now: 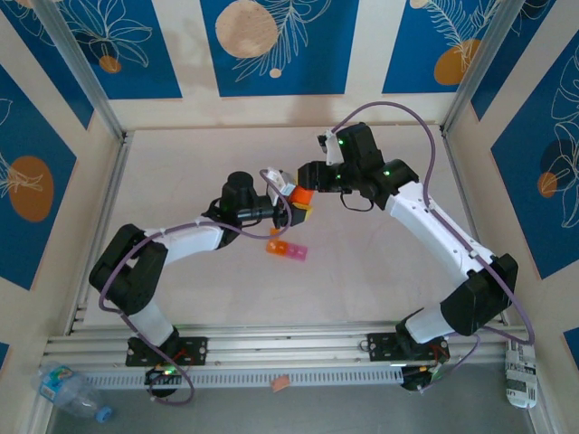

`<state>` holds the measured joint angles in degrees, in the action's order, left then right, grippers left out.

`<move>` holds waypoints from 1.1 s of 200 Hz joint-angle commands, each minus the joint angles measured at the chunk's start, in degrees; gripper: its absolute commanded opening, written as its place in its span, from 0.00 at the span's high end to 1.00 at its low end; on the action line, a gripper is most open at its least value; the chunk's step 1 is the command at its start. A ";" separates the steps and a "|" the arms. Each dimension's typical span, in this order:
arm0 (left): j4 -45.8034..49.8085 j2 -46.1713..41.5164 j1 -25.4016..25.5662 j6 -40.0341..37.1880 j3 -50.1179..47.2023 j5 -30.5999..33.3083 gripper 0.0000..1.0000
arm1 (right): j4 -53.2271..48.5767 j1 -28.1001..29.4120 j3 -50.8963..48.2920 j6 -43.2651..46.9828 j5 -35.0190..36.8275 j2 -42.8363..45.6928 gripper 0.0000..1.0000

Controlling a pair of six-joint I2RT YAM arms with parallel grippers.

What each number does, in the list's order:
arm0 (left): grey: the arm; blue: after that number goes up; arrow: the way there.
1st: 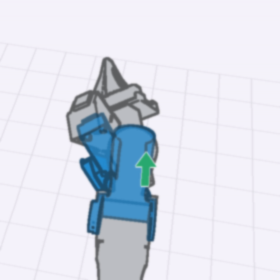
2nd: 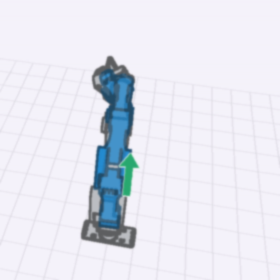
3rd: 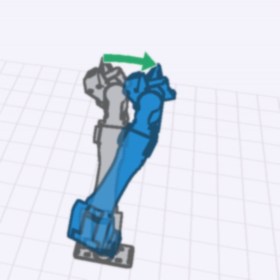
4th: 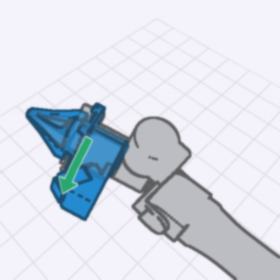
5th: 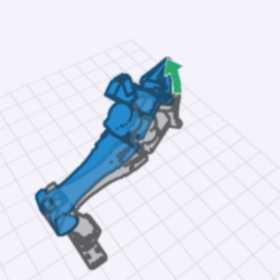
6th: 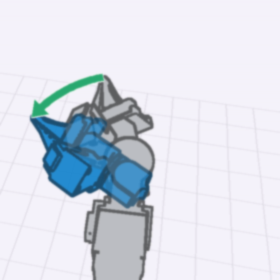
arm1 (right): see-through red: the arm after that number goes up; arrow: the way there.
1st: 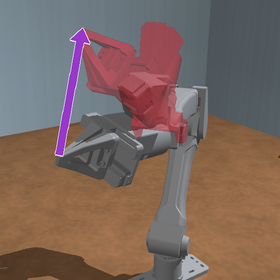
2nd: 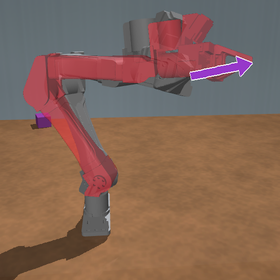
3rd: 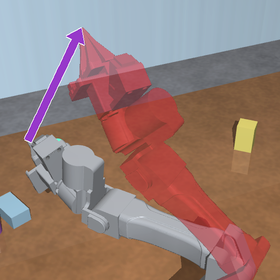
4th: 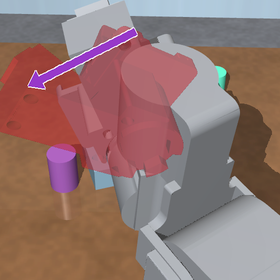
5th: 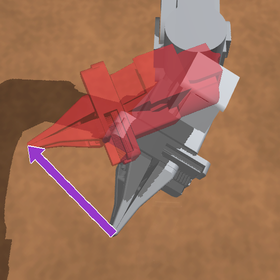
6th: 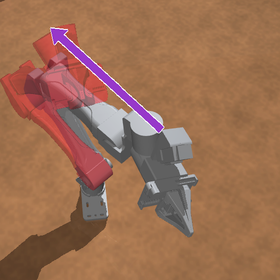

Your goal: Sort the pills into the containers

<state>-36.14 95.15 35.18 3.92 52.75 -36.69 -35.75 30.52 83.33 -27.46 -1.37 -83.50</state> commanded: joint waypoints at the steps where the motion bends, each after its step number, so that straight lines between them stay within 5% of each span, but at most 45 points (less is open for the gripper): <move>1: -10.70 -2.14 0.34 0.32 1.85 1.04 1.00 | -6.43 0.71 1.32 -1.63 -2.36 -2.01 0.58; 40: -10.88 -0.69 0.38 1.26 2.00 -0.67 1.00 | -8.98 -3.21 7.16 -0.51 -8.10 -3.28 0.46; 101: -11.48 0.95 0.24 2.75 0.84 -3.43 1.00 | -11.09 -11.01 15.69 1.96 -18.44 -2.08 0.15; 220: -13.43 3.88 -1.81 11.45 4.39 -15.76 1.00 | -17.52 -13.60 16.35 25.87 -21.53 -1.93 0.21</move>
<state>-47.37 98.70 33.80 13.93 55.05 -48.71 -50.89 16.53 100.57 -7.51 -20.99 -86.67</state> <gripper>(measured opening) 0.527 0.793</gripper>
